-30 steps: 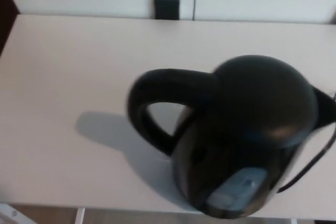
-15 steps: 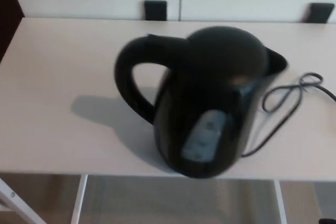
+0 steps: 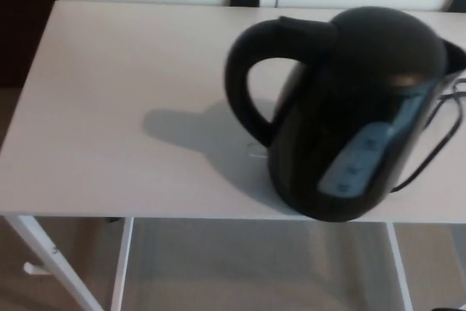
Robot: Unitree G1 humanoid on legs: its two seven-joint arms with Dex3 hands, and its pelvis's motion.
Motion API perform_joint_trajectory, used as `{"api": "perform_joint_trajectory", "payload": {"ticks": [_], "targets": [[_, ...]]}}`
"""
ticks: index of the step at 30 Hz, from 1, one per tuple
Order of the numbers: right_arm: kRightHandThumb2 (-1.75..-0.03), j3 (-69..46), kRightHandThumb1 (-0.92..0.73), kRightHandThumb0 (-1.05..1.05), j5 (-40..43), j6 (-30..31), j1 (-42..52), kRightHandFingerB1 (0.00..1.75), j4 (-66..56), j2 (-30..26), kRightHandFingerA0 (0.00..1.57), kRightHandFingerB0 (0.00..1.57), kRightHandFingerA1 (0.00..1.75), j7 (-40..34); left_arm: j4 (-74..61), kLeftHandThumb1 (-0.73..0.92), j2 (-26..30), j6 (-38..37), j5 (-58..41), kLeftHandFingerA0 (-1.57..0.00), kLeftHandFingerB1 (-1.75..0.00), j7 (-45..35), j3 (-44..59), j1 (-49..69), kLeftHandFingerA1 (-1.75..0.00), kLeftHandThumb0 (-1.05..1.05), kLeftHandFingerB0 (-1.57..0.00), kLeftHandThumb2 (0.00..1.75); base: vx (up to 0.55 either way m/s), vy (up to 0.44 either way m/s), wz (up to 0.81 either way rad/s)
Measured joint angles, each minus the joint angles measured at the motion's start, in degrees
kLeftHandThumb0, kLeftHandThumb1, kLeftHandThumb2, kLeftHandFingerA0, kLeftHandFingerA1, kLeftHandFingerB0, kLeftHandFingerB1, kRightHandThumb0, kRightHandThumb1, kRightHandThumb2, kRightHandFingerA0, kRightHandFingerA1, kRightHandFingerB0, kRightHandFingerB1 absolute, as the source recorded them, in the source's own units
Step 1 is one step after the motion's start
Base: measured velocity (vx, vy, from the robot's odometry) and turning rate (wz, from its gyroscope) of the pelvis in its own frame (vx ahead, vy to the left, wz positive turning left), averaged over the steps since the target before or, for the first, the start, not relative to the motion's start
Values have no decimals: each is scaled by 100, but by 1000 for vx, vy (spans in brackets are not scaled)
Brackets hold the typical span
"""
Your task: The robot walk towards a table in front and uses its left hand to pick up the pot from the base and places it on the table
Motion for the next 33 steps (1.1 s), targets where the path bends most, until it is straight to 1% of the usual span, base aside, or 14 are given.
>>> {"api": "perform_joint_trajectory", "payload": {"ticks": [2,7,14,18,22,23,24,25,26,28,29,30,32,33], "targets": [[-55,25,-48,-45,-22,0,3,51,-19,-4,80,66,57,-4,-1,53,1,0,0,-61,-38,0,0,0,-42,-33,-55,56,67,64,11],[-55,50,-50,-46,-76,1,-39,50,-26,-20,79,66,56,-23,-36,53,5,-1,3,-62,-38,5,-36,-7,-42,-34,-57,56,18,-29,3],[-55,96,-49,-44,-127,26,-36,52,-31,-72,79,66,60,-75,-57,53,3,-4,4,-64,-38,19,-85,-46,-43,-34,-56,57,-34,-56,1],[-55,117,-49,-46,-129,26,-42,52,-29,-92,80,67,60,-74,-57,53,3,-5,8,-63,-38,36,-102,-39,-42,-32,-59,55,0,0,0],[-55,165,-49,-44,-133,18,-78,54,0,-94,82,68,62,-74,-170,48,-1,-6,-20,-58,-37,-11,-77,43,-42,-40,-54,55,0,0,0],[-55,173,-50,-47,-135,13,-79,52,-1,-92,77,64,59,-74,-263,50,-4,-10,-46,-55,-36,-45,-57,102,-40,-40,-51,55,0,0,0],[-55,189,-50,-47,-137,11,-74,52,-4,-92,77,64,59,-74,-523,50,-17,-7,-119,-55,-36,-142,-13,262,-40,-40,-51,55,0,0,0],[-55,199,-50,-47,-140,12,-70,52,-5,-92,76,65,59,-76,-775,41,-21,1,-217,-55,-44,-257,35,406,-48,-45,-46,67,0,0,0],[-55,209,-50,-47,-143,13,-74,52,-8,-92,76,65,59,-77,-1017,41,-18,17,-325,-55,-44,-375,94,518,-48,-45,-46,67,0,0,0],[-55,217,-50,-47,-143,13,-92,52,-14,-92,75,66,58,-78,-1339,41,5,53,-494,-55,-43,-548,227,663,-48,-40,-45,65,0,0,0],[-55,218,-50,-45,-143,13,-99,51,-16,-92,74,66,57,-78,-1502,49,27,88,-595,-58,-35,-640,332,727,-41,-35,-46,55,0,0,0],[-55,218,-51,-45,-143,13,-103,51,-17,-92,75,64,56,-78,-1590,44,38,112,-659,-53,-43,-691,392,760,-49,-32,-44,65,0,0,0],[-55,218,-51,-45,-140,14,-108,51,-28,-92,75,64,56,-77,-1814,44,86,206,-871,-53,-43,-834,662,842,-49,-32,-44,65,0,0,0],[-55,218,-50,-47,-139,14,-107,50,-32,-92,79,64,56,-77,-1841,49,131,256,-959,-44,-35,-868,828,849,-46,-27,-40,56,0,0,0]]}}
